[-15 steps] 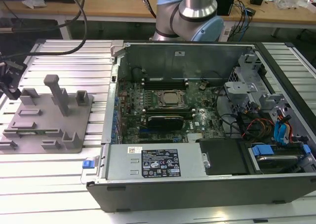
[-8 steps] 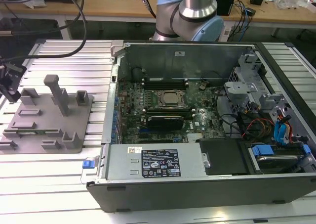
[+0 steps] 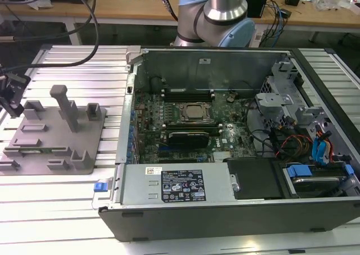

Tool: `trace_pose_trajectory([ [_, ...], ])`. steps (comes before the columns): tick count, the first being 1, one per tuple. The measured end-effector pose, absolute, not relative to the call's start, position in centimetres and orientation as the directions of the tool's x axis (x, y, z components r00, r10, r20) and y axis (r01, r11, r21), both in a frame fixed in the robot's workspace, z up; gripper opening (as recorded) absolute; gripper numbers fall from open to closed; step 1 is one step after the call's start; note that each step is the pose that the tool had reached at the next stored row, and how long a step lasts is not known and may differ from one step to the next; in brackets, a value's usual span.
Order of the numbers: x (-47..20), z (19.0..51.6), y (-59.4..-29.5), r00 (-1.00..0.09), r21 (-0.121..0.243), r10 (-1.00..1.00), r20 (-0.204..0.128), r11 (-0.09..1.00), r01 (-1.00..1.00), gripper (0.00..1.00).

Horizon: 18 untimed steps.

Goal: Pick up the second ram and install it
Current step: 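Pick up the second ram and move it above second insertion slot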

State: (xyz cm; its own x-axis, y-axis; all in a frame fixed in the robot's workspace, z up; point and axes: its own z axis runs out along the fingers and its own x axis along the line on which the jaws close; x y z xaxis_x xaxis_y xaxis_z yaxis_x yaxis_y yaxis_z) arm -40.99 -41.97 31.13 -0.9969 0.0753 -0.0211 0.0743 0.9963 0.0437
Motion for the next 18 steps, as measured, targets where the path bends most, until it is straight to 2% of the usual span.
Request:
trace_pose_trajectory([
  [18, -40.99, 31.10, -41.97, -0.980, 0.044, -0.197, -0.021, 0.979, -0.198, 0.08],
])
